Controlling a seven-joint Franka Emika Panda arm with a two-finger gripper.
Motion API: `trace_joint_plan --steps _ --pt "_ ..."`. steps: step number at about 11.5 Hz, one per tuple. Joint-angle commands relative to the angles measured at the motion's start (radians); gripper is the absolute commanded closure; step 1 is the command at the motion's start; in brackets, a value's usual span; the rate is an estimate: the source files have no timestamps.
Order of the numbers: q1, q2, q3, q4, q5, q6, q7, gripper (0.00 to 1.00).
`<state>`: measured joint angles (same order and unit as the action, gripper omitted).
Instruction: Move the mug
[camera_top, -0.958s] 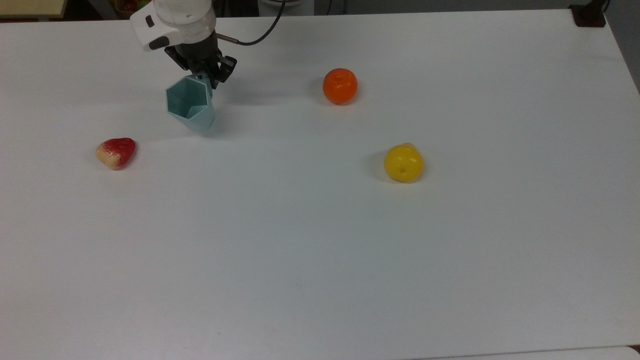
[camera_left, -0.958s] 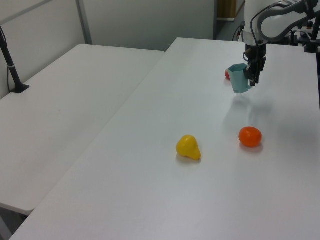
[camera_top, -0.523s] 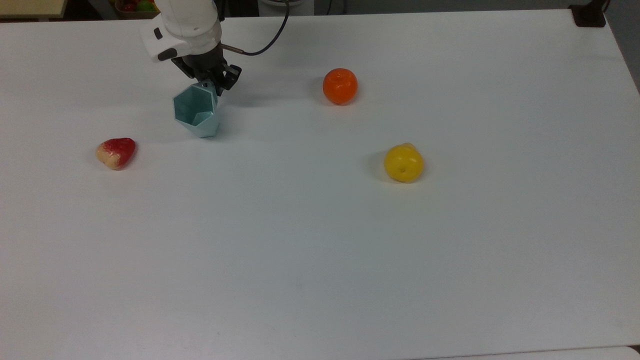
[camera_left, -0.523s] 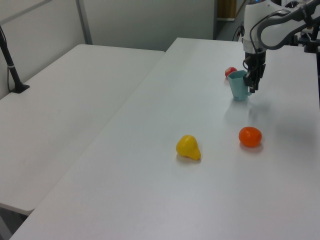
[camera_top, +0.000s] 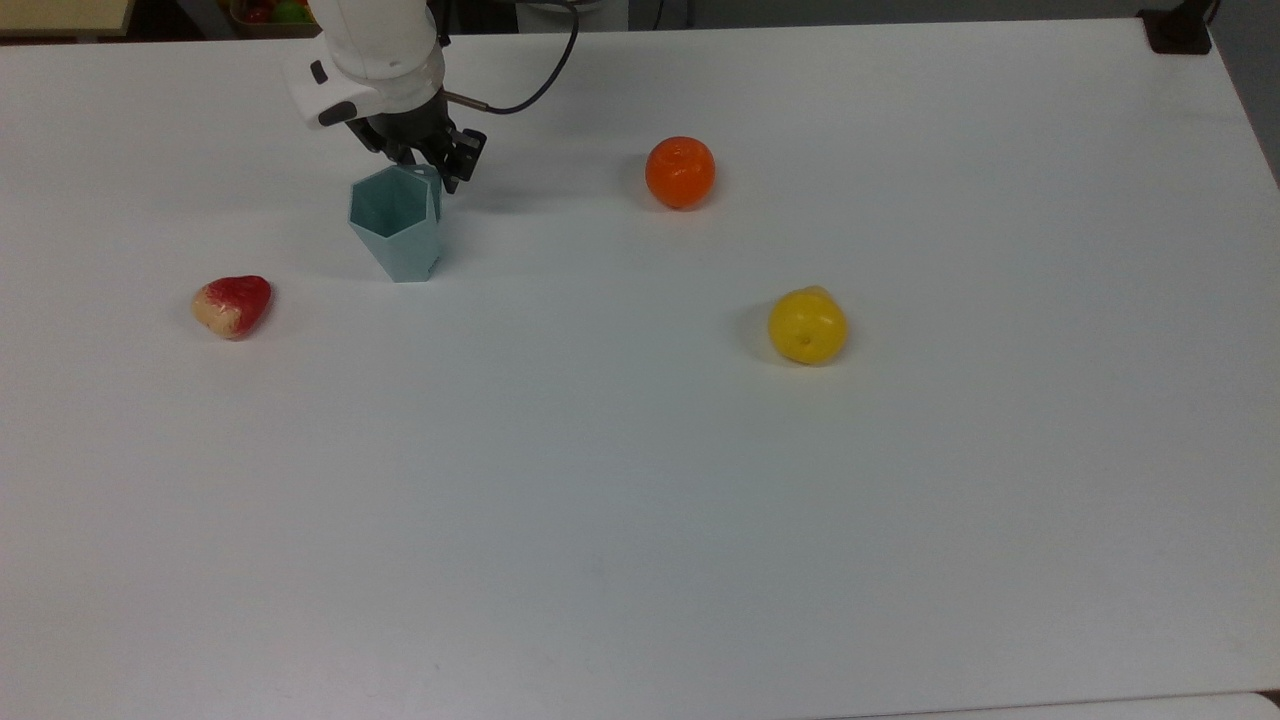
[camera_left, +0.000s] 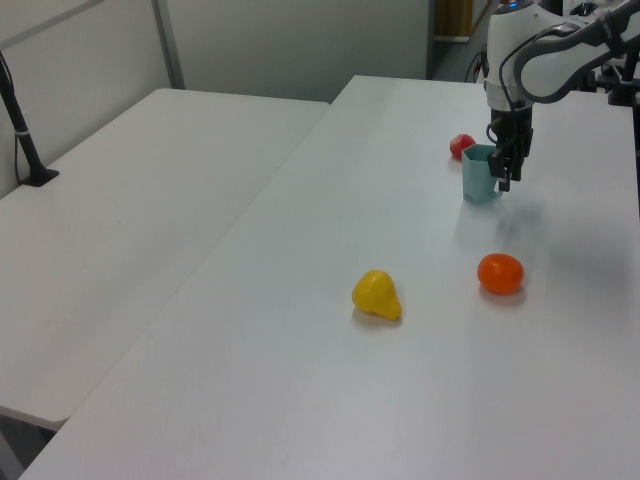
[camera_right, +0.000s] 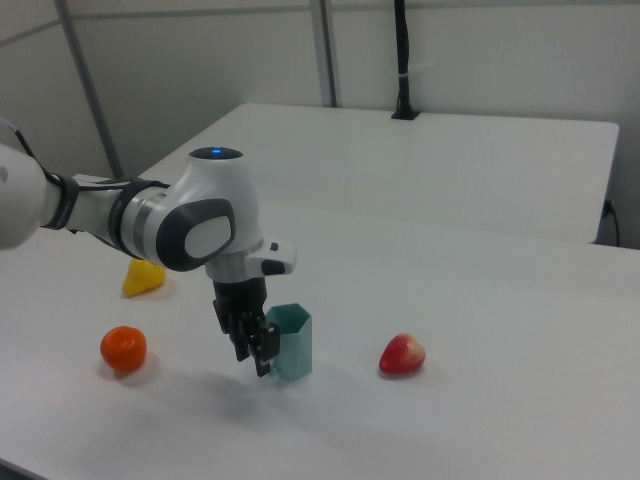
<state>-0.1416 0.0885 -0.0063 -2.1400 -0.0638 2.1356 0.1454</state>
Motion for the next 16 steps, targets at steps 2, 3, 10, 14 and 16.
trace_joint_plan --steps 2,3,10,14,16 --pt "-0.003 -0.032 -0.004 0.119 -0.008 -0.184 0.0 0.0" --pt "-0.015 -0.032 -0.004 0.176 -0.001 -0.216 0.0 0.0" --pt "-0.069 -0.035 -0.004 0.503 0.093 -0.402 -0.049 0.0" --pt "-0.069 -0.035 -0.004 0.516 0.084 -0.427 -0.053 0.0" --pt "-0.078 -0.035 -0.004 0.519 0.081 -0.428 -0.055 0.0"
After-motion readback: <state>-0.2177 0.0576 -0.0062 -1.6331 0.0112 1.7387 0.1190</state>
